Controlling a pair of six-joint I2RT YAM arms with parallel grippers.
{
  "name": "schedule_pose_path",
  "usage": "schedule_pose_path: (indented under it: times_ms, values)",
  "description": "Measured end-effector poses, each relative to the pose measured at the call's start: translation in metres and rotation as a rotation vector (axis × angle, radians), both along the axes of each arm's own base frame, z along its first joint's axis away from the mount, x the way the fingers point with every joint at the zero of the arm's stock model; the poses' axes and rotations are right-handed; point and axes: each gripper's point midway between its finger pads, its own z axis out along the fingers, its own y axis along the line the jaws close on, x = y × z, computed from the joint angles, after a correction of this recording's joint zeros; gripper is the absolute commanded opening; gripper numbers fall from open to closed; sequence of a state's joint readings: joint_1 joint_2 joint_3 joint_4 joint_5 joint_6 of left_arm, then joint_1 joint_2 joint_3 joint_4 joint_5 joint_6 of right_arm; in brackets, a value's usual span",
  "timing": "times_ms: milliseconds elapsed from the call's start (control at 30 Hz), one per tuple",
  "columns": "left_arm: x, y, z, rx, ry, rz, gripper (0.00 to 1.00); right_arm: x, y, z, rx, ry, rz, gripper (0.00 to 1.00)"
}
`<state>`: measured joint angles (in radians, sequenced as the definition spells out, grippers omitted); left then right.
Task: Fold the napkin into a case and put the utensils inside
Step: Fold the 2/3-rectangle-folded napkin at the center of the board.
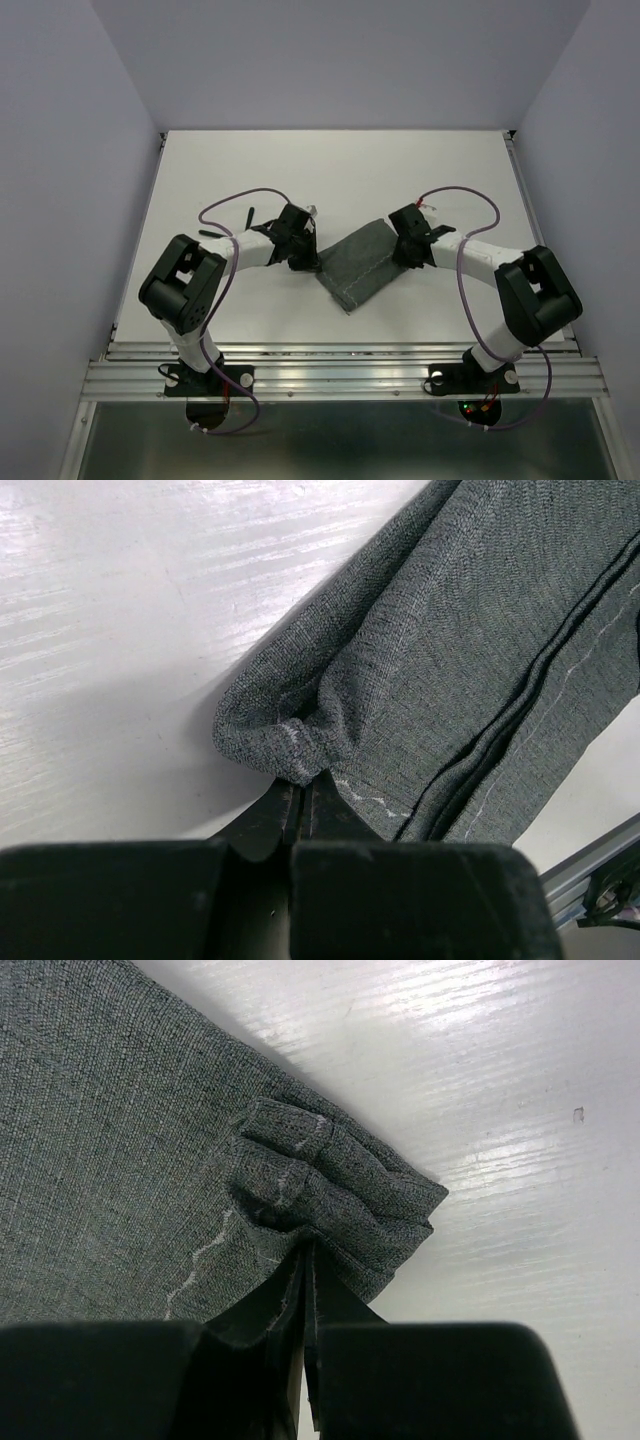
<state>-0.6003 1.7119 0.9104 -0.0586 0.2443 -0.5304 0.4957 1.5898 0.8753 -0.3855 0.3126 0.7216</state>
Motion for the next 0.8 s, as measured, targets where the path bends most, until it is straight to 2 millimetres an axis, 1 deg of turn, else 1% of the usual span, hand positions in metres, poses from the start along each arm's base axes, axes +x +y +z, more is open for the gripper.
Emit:
schedule_pose_path:
  times_ms: [133, 300, 333, 367, 400, 433, 533, 567, 700, 800]
  values:
    - [-0.007, 0.001, 0.000, -0.011, 0.002, -0.010, 0.00, -0.012, 0.002, -0.001, 0.065, -0.016, 0.001, 0.04]
    - [-0.028, 0.009, 0.000, -0.005, 0.019, -0.022, 0.00, -0.038, 0.003, -0.001, 0.138, 0.011, -0.002, 0.04]
    - [-0.030, 0.011, 0.000, -0.001, 0.024, -0.022, 0.05, -0.041, 0.003, -0.001, 0.149, 0.015, -0.001, 0.04]
    - [-0.034, 0.013, 0.000, 0.005, 0.030, -0.021, 0.15, -0.045, 0.003, -0.001, 0.158, 0.021, -0.001, 0.05]
    - [-0.037, 0.015, 0.000, 0.007, 0.033, -0.023, 0.28, -0.049, 0.003, 0.000, 0.168, 0.027, 0.000, 0.06]
    - [-0.039, 0.016, 0.000, 0.009, 0.038, -0.023, 0.45, -0.054, 0.003, 0.000, 0.175, 0.039, 0.000, 0.07]
    - [-0.045, 0.021, 0.004, 0.025, 0.047, -0.025, 0.60, -0.057, 0.002, -0.001, 0.172, 0.050, -0.001, 0.08]
    - [-0.045, 0.023, 0.005, 0.034, 0.044, -0.018, 0.63, -0.057, 0.002, 0.000, 0.167, 0.054, -0.001, 0.08]
    - [-0.044, 0.032, 0.014, 0.078, 0.034, 0.004, 0.63, -0.056, 0.000, 0.001, 0.145, 0.072, 0.004, 0.08]
    - [-0.032, 0.034, 0.026, 0.099, -0.001, 0.031, 0.62, -0.053, 0.001, 0.002, 0.130, 0.081, 0.010, 0.08]
